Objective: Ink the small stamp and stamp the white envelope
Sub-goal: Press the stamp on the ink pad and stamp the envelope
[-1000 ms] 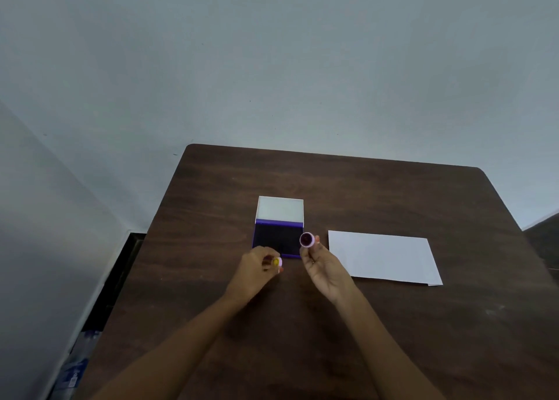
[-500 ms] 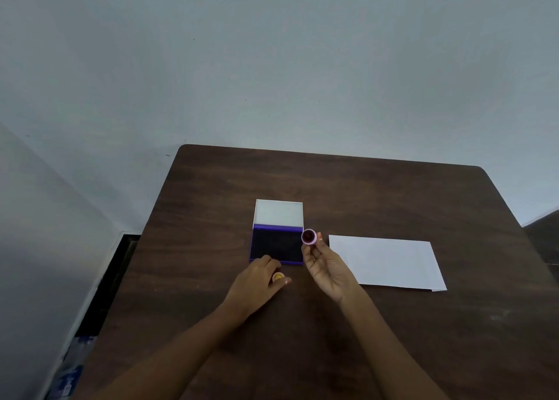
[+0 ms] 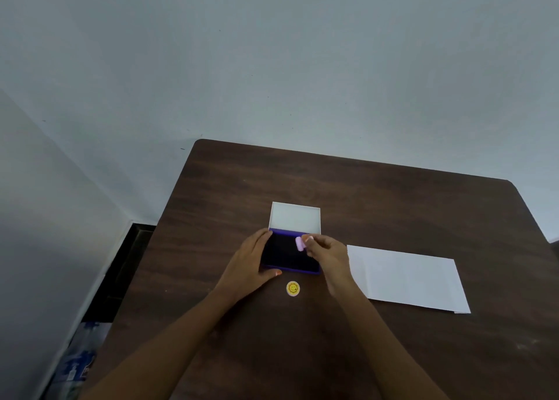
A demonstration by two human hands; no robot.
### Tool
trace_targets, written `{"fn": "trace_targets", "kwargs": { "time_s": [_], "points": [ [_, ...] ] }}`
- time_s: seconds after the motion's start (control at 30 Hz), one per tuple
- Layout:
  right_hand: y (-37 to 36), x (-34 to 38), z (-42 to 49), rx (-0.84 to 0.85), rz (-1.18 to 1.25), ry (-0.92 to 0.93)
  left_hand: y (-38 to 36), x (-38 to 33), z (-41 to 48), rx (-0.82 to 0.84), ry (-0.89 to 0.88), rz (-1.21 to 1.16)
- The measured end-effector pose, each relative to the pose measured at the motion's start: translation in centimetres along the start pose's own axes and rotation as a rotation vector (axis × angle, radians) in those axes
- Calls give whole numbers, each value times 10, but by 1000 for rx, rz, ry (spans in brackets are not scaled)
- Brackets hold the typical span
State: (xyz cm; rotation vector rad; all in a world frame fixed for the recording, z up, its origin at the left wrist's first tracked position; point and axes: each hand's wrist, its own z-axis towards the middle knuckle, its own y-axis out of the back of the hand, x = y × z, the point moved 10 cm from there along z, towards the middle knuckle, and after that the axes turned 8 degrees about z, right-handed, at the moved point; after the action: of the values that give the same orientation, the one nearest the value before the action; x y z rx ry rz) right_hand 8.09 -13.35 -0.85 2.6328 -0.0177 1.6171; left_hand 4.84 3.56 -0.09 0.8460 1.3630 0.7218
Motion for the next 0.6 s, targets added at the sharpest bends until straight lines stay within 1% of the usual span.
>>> {"fn": "trace_targets", "kwargs": {
  "time_s": [0.03, 0.1, 0.23, 0.4, 0.6],
  "points": [
    [-3, 7, 1, -29, -124, 76, -2, 2, 2, 8, 3, -11],
    [-17, 21, 0, -27, -285, 213, -6, 5, 6, 13, 4, -11],
    [-48, 34, 0, 19, -459, 351, -15, 12, 11, 12, 15, 34],
    [-71, 31, 6, 46, -580, 374, -23, 13, 13, 4, -40, 181],
    [-79, 24, 10, 70, -685, 381, -25, 13, 13, -26, -62, 212]
  ]
}}
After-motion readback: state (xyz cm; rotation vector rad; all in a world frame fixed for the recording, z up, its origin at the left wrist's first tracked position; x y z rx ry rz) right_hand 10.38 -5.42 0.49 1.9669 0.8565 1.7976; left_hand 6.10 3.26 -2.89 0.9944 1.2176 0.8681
